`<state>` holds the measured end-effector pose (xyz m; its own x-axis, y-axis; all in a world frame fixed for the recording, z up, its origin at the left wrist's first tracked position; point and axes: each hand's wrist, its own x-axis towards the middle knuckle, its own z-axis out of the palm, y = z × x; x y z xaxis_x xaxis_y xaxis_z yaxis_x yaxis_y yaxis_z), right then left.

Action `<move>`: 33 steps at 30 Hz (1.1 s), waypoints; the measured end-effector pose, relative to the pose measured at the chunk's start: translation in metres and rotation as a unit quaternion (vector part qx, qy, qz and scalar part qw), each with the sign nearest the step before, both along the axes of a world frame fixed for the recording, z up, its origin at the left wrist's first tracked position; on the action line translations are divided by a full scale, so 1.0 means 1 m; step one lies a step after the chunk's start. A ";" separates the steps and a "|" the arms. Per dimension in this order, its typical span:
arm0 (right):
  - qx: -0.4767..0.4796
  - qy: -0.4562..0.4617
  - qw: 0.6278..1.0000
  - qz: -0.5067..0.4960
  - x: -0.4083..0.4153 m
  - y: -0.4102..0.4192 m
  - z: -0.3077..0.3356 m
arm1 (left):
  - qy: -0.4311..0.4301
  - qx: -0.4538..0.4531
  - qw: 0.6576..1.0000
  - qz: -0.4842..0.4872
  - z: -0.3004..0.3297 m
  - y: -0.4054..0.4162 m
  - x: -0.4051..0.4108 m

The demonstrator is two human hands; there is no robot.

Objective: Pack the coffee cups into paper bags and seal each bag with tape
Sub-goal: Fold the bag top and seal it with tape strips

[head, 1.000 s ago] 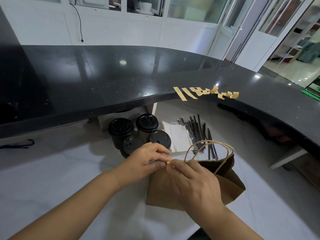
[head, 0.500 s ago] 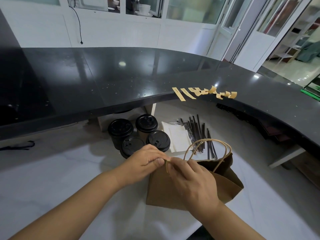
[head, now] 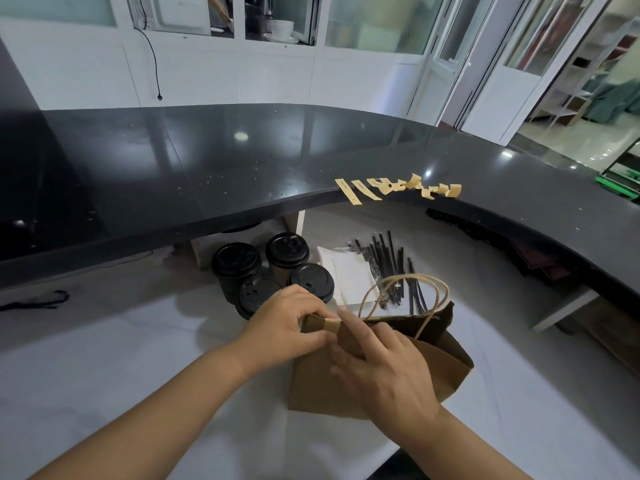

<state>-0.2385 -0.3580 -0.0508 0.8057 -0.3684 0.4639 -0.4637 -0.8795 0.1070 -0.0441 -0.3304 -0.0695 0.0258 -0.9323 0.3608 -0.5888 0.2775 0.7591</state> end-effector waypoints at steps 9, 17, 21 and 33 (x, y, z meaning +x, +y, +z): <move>0.005 -0.133 0.991 0.011 -0.042 0.001 0.010 | -0.020 -0.068 0.997 0.032 0.008 -0.001 -0.008; 0.000 -0.281 0.959 -0.030 -0.078 -0.017 0.015 | -0.033 -0.064 0.997 0.015 0.010 0.000 -0.009; 0.099 -0.282 0.950 -0.091 -0.087 -0.028 0.019 | -0.030 -0.042 0.998 0.021 0.010 0.001 -0.012; 0.505 -0.193 0.834 -0.113 -0.103 -0.055 0.009 | 0.031 0.090 0.995 0.044 0.012 0.007 -0.015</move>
<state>-0.3413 -0.4129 -0.0423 0.5263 -0.8496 0.0334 -0.4580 -0.3163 -0.8308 -0.0587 -0.3236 -0.0579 0.1268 -0.9747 0.1841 -0.5555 0.0840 0.8273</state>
